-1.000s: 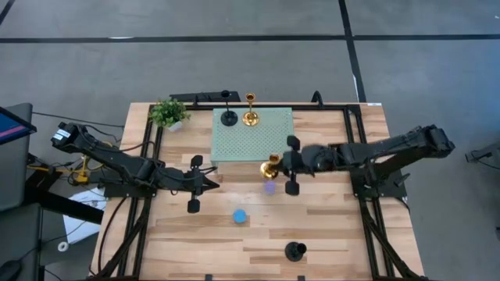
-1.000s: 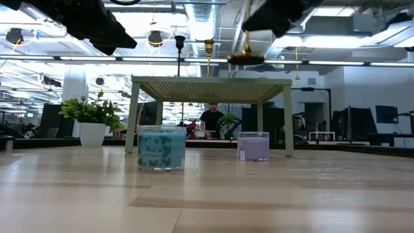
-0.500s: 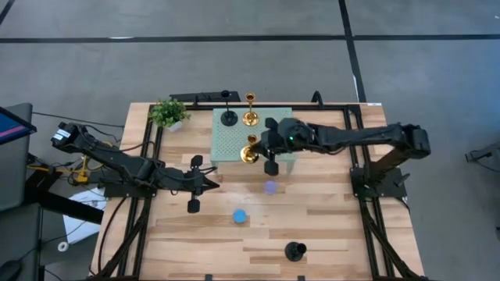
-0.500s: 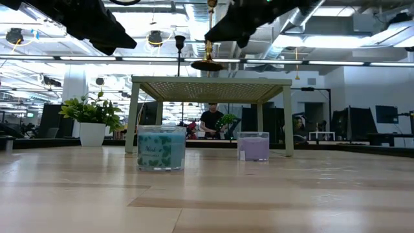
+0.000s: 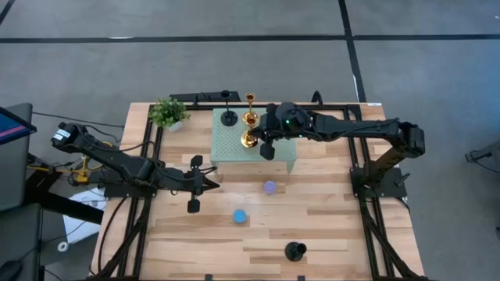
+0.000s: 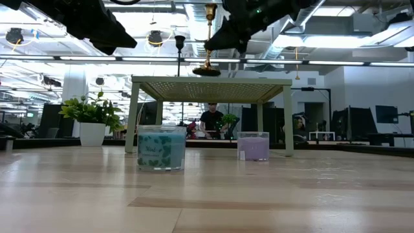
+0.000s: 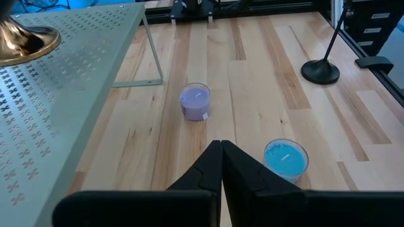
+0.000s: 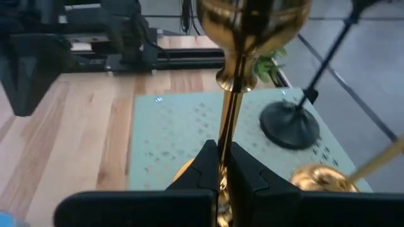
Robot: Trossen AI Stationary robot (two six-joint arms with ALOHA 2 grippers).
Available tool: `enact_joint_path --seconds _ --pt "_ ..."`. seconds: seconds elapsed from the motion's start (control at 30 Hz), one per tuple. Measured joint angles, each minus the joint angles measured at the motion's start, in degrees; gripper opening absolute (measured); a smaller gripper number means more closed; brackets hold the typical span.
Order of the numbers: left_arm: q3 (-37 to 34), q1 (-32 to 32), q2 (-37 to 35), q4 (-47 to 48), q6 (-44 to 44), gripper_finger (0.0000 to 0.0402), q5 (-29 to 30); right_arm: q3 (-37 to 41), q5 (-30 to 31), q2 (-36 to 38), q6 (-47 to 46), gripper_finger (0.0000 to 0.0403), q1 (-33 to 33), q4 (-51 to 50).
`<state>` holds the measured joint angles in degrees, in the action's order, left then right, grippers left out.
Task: Pick & Place candle stick holders
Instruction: Put the gold candle holder on the shelf aligned with the other gold candle holder
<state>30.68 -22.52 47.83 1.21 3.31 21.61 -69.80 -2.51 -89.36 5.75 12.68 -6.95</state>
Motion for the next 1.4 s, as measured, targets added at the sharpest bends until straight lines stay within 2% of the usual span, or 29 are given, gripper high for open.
enact_joint_path --seconds 1.07,1.4 --pt "-0.01 -0.02 0.00 0.00 0.00 0.0008 0.00 0.00 -0.76 0.00 -4.32 0.0000 1.32 -1.32" --pt "-0.01 0.00 -0.02 0.00 0.00 0.0008 0.00 -0.08 -0.91 -4.67 -4.04 0.0000 0.68 2.06"
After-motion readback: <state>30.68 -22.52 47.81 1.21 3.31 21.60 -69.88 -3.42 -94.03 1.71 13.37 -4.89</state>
